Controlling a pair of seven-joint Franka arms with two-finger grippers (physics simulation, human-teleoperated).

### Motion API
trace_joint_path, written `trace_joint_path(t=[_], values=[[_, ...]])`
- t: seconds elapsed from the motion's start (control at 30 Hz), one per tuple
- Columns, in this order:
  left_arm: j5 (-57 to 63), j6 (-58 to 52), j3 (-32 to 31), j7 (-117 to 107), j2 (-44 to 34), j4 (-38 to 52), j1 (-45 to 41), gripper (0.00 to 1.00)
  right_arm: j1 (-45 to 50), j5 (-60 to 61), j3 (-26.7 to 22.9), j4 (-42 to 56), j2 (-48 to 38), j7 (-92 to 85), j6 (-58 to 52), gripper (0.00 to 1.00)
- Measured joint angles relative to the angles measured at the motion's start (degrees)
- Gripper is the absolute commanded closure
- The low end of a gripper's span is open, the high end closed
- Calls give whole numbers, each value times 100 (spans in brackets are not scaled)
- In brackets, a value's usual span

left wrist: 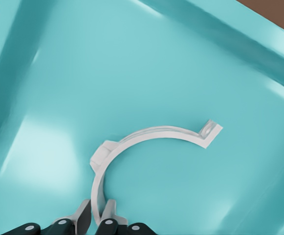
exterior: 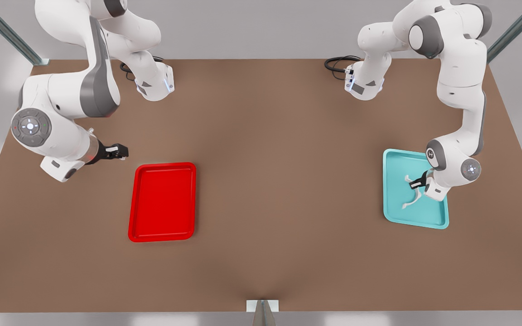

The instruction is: Take the drainage pipe clamp from the left arm, pass it to the right arm, and place it in the plate on the right side

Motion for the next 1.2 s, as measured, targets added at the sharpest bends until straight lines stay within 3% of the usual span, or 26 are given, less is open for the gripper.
trace_joint_path(t=[0.23, 0.33, 0.87, 1.0, 1.2], values=[[-47, -37, 0, 14, 37, 6, -31, 66, 7, -10, 12, 1, 40, -14, -47, 0], [-32, -53, 1, 0, 40, 7, -33, 79, 6, -7, 12, -3, 41, -18, -56, 0], [-5, -284, -46, -94, -194, 301, -80, 79, -2, -34, 12, 15, 48, -36, -103, 0], [-6, -1002, -424, -114, -266, 1464, -265, 79, -3, -39, 12, 23, 50, -38, -104, 0], [15, -2227, -830, -774, -180, 2890, -1729, 79, 172, 153, 41, 87, 264, -33, -16, 0]])
